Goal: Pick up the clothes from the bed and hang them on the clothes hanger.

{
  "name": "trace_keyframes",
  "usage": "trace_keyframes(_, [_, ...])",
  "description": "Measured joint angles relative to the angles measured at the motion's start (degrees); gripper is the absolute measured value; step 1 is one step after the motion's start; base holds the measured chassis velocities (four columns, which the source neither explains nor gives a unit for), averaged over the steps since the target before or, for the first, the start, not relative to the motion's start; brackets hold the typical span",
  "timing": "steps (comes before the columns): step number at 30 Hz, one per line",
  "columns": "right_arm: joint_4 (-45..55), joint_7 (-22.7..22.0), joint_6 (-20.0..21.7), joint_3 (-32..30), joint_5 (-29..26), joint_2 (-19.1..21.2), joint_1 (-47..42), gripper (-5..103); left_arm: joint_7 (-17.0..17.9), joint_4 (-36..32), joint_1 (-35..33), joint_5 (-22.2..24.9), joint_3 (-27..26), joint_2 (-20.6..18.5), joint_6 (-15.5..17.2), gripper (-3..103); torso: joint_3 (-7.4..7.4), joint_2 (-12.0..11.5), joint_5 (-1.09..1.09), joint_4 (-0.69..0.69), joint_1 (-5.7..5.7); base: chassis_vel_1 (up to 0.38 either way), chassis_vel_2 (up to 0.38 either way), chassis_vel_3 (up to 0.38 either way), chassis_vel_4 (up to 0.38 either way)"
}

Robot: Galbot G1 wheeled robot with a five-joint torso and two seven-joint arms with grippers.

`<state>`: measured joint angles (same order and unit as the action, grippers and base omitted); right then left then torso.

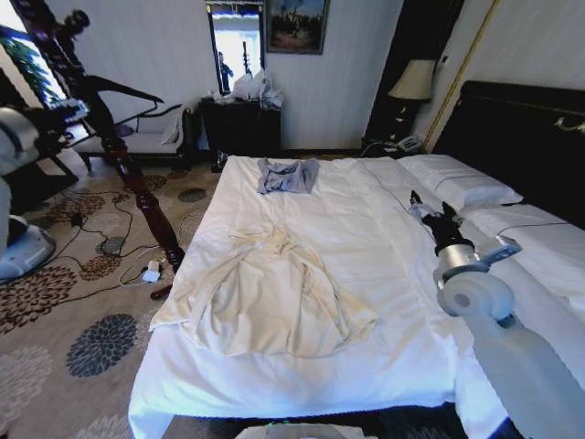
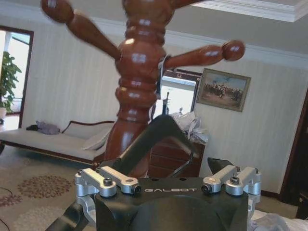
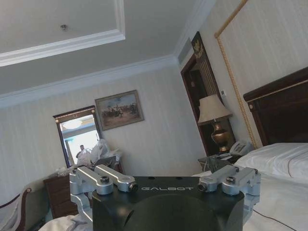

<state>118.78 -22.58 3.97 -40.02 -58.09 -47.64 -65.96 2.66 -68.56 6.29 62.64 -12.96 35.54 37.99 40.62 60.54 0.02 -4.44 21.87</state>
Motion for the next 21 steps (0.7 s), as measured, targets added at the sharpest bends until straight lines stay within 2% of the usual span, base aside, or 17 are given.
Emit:
trace_keyframes(7, [-0.3,0.0,-0.2,-0.6,0.4,-0.2,-1.0,100,1.4,-0.7,2.3,-1.3,-0.3,-0.3,2.3,100,0.01,0.0,-0.01,-0.04,0.01,0.000,0.000,0.000,0.000])
trace_keyframes(12, [-0.1,0.0,-0.2,-1.0,0.7,-0.5,-1.9,100,2.6,-0.9,3.1,-1.2,-1.7,-1.5,4.1,100,0.00,0.0,-0.01,0.02,0.01,0.000,0.000,0.000,0.000])
trace_keyframes(17, [0.6,-0.1,-0.2,-1.1,1.0,-0.6,-2.5,100,3.3,1.8,3.4,-1.2,-0.8,-1.8,4.3,100,0.00,0.0,-0.03,-0.03,0.01,0.000,0.000,0.000,0.000])
trace_keyframes(21, [1.0,-0.1,-0.2,-1.4,1.0,-0.6,-2.9,100,2.5,3.6,2.4,-1.2,-0.6,-1.2,4.3,100,0.00,0.0,-0.02,0.00,0.00,0.000,0.000,0.000,0.000])
